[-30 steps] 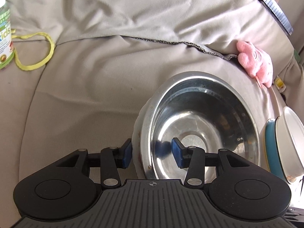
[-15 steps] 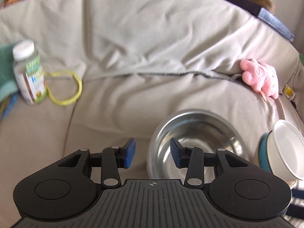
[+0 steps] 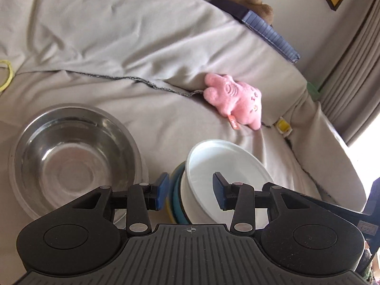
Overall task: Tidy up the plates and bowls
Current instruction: 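Grasp the rim of the white, blue and yellow bowl stack with both grippers and tilt it up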
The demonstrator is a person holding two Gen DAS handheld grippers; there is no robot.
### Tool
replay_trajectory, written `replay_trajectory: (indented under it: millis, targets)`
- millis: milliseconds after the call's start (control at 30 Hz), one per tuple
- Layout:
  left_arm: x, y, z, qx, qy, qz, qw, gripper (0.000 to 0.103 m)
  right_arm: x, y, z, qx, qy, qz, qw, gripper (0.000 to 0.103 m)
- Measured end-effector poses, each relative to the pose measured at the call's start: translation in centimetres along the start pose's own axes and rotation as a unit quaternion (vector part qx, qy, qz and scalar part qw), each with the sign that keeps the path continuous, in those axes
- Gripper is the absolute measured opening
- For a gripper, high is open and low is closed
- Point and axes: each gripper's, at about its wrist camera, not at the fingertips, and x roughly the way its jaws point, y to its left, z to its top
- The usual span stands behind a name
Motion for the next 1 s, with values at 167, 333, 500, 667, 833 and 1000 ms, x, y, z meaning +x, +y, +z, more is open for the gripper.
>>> replay_trajectory:
  millis: [167,333,500,667,833,1000]
  targets:
    - [1.1,0.1,0.6,-0.017,0.033,0.036,0.9986,0.044,4.8,-1.7,-0.8,0.055,0.042,0.049,0.996,0.076]
    - [2.4,-0.8,0.9,-0.003,0.066,0.056,0.9963,0.044,7.9,-2.7,-2.1,0.071,0.088,0.113,0.987,0.069]
    - [4.3,-2.8,0.9,0.042,0.096,0.094,0.9900,0.047,8.3,-3.6,-2.6,0.074,0.087,0.146,0.983,0.043]
    - [6.4,-3.9,0.7,0.062,0.127,0.127,0.9818,0.046,8.3,-4.3,-2.5,0.081,0.082,0.154,0.981,0.037]
    - [8.2,-4.9,-0.1,0.073,0.165,0.132,0.9745,0.050,8.4,-5.2,-2.8,0.099,0.089,0.168,0.977,0.037]
    - [8.7,-6.2,-0.4,0.111,0.176,0.151,0.9663,0.057,8.1,-4.3,-3.1,0.078,0.080,0.159,0.981,0.038]
